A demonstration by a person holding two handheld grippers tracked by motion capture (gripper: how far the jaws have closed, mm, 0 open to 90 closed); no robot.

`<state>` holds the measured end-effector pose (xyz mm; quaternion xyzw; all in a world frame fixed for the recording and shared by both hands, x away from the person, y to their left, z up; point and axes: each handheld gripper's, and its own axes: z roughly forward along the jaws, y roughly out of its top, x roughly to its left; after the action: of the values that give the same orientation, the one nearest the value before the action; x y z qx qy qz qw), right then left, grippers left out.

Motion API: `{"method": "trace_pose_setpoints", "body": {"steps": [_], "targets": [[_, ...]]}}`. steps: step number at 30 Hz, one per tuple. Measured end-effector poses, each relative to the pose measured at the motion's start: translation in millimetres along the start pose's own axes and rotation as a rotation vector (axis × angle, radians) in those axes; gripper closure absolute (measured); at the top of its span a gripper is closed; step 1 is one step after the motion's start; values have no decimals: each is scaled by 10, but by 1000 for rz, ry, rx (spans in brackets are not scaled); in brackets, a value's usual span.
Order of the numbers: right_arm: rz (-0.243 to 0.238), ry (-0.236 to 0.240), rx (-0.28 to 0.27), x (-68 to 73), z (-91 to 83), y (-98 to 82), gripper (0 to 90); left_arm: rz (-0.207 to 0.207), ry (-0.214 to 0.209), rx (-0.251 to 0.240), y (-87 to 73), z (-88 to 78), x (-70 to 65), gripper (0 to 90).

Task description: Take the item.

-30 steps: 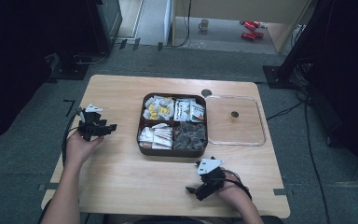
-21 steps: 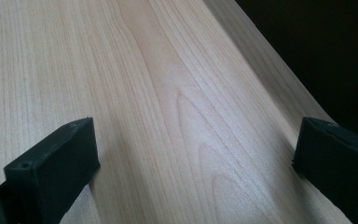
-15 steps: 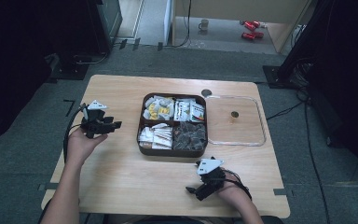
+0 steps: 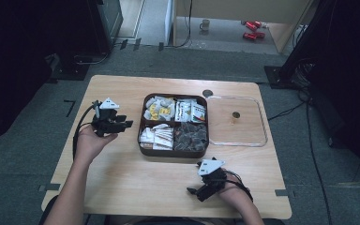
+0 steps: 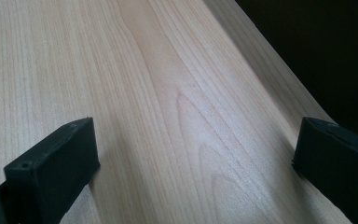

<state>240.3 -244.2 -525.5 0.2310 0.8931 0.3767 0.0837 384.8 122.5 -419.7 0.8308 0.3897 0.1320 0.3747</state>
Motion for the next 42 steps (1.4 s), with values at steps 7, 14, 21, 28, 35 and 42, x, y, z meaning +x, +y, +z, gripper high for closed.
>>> {"method": "trace_pose_setpoints", "body": {"steps": [7, 14, 21, 28, 35, 42], "targets": [[4, -5, 0, 6, -5, -5, 0, 32, -27, 5, 68, 88, -87, 600], [5, -6, 0, 7, -7, -7, 0, 60, -44, 19, 152, 220, -141, 603], [6, -8, 0, 10, -11, -12, 0, 96, -74, 27, 237, 323, -224, 615], [6, -7, 0, 10, -11, -11, 0, 118, -98, 37, 291, 448, -271, 647], [8, -7, 0, 11, -11, -11, 0, 121, -106, 61, 291, 558, -293, 687], [7, -7, 0, 10, -11, -11, 0, 151, -115, 105, 323, 675, -339, 697]]}}
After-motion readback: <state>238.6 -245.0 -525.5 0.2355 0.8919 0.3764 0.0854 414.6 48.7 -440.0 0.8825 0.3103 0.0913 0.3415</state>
